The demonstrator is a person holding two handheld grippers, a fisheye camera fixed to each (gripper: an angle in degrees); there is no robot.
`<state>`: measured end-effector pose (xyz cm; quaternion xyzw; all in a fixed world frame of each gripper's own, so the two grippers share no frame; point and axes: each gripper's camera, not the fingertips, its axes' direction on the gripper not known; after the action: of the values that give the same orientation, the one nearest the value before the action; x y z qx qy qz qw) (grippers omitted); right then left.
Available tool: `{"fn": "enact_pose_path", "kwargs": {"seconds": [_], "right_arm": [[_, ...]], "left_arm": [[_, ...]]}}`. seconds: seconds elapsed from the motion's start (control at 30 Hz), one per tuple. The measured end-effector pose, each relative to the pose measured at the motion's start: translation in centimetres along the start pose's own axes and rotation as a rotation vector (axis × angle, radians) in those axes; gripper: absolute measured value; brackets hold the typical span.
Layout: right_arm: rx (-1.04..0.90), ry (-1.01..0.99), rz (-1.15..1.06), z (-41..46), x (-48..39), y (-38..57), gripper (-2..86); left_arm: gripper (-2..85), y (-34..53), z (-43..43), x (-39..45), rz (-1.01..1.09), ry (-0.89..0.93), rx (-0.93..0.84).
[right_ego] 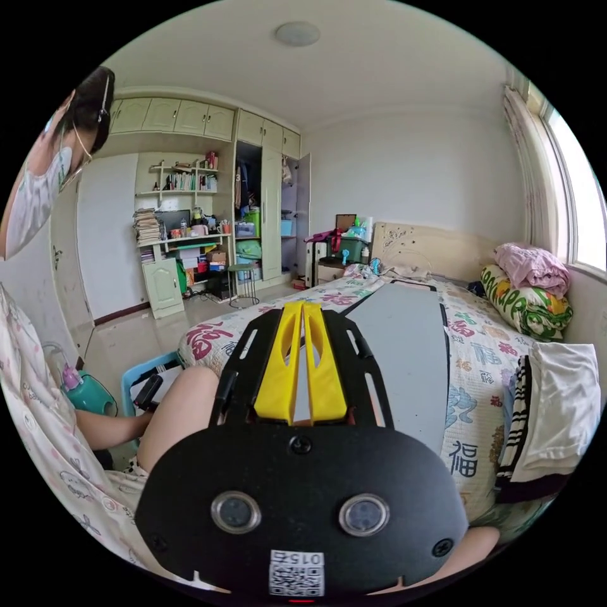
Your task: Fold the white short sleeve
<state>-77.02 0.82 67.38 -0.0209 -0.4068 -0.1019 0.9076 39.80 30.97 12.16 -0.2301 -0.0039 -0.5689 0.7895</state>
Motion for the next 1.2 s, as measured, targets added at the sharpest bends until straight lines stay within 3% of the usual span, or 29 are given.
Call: {"fn": "enact_pose_path", "kwargs": {"seconds": [0.17,0.33,0.5,0.57,0.67,0.77,0.93,1.2], "right_arm": [[-0.040,-0.059,0.066,-1.0,0.7,0.9,-1.0],[-0.050,-0.084,0.107,-3.1,1.7,2.0,-1.0],[-0.062,-0.143,0.107,-5.5,1.7,3.5,-0.9],[-0.061,-0.161,0.104,-6.6,1.6,4.1,-0.8],[-0.064,-0.221,0.104,-8.4,1.9,5.2,-0.3],[-0.067,-0.325,0.069,-10.3,1.4,5.9,2.5],[-0.035,-0.439,-0.044,-13.4,-0.8,6.1,6.6],[-0.066,-0.456,-0.175,-17.9,1.8,5.5,13.3]], "left_arm": [[5.1,2.0,0.0,-6.2,-0.112,0.201,0.055],[3.2,6.5,-4.0,-14.0,-0.201,0.415,0.277],[2.5,9.5,-8.8,-18.2,-0.203,0.512,0.472],[2.3,10.7,-10.9,-19.2,-0.182,0.606,0.593],[1.8,11.0,-14.1,-20.0,-0.094,0.915,0.830],[1.7,8.8,-16.3,-17.4,0.047,1.018,0.875],[1.5,2.0,-18.3,-5.7,0.403,1.306,0.845],[1.5,-6.1,-16.7,13.0,0.650,1.698,0.710]]}}
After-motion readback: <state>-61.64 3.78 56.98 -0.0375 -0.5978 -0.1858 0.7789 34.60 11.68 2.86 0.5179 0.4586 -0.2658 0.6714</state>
